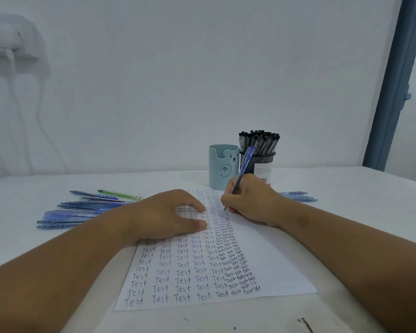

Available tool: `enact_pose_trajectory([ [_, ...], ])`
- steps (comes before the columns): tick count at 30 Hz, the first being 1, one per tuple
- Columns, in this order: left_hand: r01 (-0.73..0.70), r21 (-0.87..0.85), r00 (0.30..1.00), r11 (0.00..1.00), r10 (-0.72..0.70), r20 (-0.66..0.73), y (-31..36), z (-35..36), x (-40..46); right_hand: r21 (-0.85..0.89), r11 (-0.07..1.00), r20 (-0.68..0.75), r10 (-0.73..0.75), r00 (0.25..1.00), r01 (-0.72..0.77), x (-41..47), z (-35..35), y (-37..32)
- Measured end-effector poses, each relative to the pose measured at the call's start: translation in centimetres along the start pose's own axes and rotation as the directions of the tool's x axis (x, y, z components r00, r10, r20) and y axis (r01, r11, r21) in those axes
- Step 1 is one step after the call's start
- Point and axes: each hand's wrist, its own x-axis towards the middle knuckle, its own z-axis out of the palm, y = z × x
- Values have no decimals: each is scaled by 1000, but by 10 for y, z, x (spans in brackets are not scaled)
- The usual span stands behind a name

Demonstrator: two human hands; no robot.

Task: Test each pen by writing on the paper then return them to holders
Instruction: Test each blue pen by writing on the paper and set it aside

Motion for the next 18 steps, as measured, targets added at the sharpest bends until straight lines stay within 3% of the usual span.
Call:
enact_pose_trajectory([
  [18, -10, 18, 1000, 1000, 10, 4, 1, -1, 0, 1, 1000, -2, -16, 1000, 16, 0, 0, 0],
])
